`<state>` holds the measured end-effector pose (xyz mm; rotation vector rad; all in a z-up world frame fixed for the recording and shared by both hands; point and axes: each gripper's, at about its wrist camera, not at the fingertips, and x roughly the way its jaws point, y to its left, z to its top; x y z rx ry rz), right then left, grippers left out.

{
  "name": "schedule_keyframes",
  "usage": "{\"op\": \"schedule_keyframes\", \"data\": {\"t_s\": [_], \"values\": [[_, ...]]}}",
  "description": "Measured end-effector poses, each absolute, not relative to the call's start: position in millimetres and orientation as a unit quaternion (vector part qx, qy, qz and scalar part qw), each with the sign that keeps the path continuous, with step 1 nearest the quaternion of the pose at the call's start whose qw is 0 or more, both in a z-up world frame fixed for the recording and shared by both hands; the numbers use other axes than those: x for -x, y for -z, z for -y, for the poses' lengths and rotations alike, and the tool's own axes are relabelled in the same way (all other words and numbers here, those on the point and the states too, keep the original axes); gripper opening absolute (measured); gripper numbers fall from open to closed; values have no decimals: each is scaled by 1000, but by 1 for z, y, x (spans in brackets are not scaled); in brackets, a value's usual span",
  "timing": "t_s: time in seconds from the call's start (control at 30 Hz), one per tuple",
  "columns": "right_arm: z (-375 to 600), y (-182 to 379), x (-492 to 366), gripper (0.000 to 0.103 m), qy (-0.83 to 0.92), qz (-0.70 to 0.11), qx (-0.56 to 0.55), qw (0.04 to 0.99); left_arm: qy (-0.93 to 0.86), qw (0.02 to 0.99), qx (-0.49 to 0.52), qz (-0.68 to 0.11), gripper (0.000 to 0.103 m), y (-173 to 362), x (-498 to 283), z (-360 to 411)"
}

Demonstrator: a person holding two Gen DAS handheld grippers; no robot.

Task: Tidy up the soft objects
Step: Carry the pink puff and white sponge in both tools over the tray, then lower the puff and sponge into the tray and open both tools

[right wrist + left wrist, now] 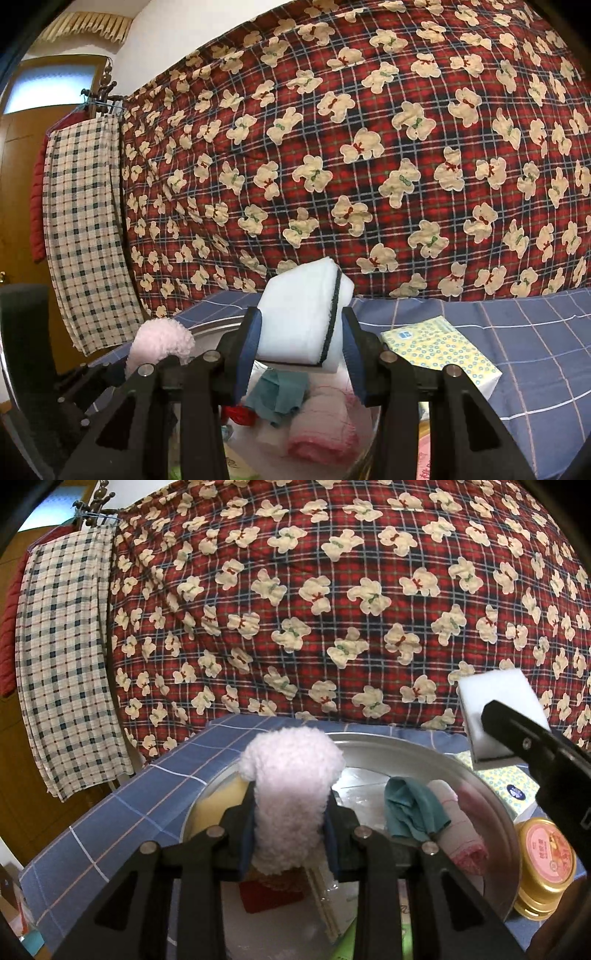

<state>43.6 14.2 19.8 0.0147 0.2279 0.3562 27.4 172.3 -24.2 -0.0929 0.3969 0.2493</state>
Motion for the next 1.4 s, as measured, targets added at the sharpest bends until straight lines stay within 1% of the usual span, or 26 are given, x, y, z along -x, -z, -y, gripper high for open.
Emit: {"op": "schedule_keyframes", "data": {"t_s": [0.27,0.57,1.0,1.2,1.3,1.4], "values": [[-18,-24,-47,46,-181,-119,-7,976,-116,972,50,-200,30,22,-30,-173],[-42,-38,-68,46,-191,-143,-1,971,-111,972,37,-206,30,3,-42,-180],[-54,-43,-121,46,-198,-240,-44,949,-94,965,44,-242,30,-11,-72,-196],[-54,-42,-141,46,-218,-285,-75,930,-58,958,61,-275,30,-12,-88,-202],[-54,-37,-153,46,-231,-317,-102,914,-18,949,90,-301,30,-12,-100,-206],[-55,-31,-163,46,-232,-341,-116,904,-20,945,81,-316,30,-11,-111,-204]]}}
